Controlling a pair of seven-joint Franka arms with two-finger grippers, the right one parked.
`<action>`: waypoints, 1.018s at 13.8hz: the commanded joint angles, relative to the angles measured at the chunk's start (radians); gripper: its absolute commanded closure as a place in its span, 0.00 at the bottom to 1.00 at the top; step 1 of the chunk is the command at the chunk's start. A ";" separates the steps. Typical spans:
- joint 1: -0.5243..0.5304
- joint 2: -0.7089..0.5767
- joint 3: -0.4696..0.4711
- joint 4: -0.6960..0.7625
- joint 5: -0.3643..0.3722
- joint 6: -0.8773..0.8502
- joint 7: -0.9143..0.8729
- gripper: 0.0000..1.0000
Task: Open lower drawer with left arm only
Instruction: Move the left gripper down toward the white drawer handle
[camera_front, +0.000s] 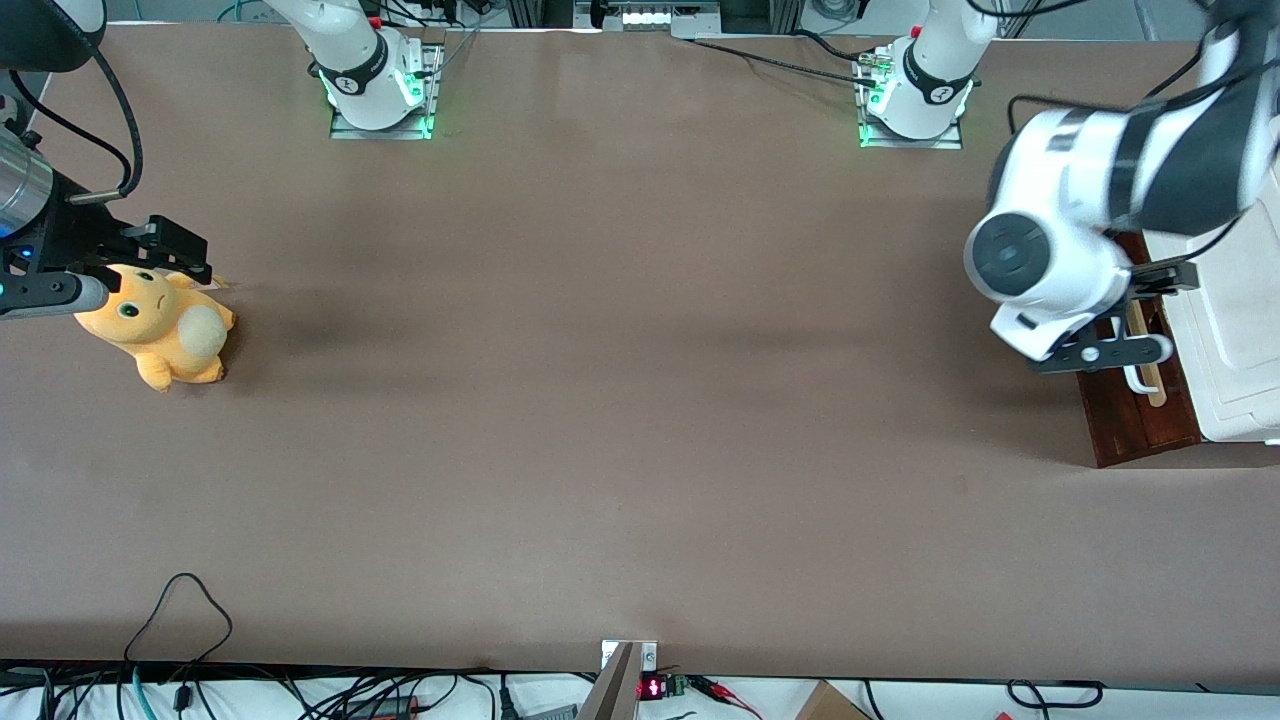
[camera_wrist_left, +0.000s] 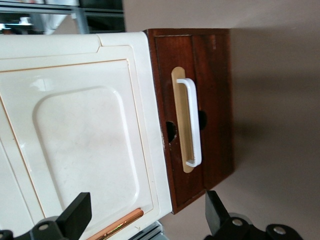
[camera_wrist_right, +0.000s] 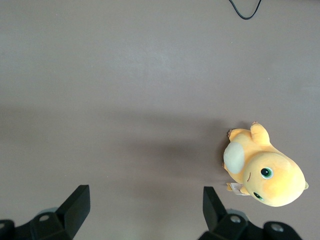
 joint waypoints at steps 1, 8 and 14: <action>0.023 0.081 -0.069 -0.068 0.146 -0.075 -0.200 0.00; 0.109 0.234 -0.080 -0.254 0.502 -0.028 -0.442 0.01; 0.033 0.228 0.071 -0.335 0.527 0.103 -0.445 0.03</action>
